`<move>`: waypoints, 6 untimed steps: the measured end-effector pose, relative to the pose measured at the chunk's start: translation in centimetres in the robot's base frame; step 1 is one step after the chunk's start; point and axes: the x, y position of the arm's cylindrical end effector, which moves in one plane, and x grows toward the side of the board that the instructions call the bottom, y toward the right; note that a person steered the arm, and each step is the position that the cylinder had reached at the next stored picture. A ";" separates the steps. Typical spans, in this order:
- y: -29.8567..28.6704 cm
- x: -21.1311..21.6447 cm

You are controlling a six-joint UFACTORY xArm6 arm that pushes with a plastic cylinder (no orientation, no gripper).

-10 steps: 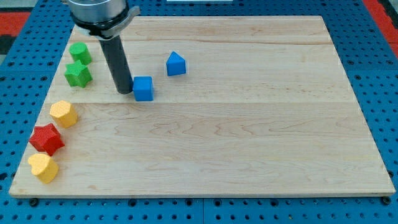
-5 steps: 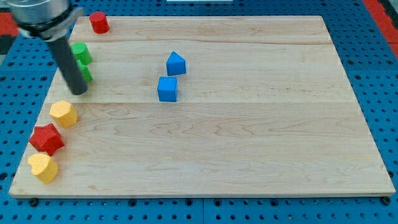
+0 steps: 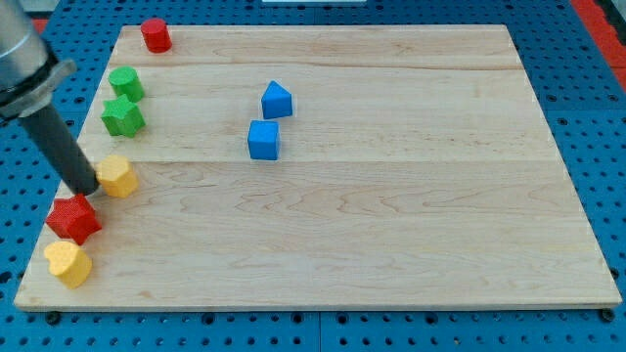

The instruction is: Place yellow hexagon to the bottom of the blue cube

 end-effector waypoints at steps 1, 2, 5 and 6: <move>0.0 -0.1; 0.1 -2.6; 11.6 -2.8; 13.1 -0.9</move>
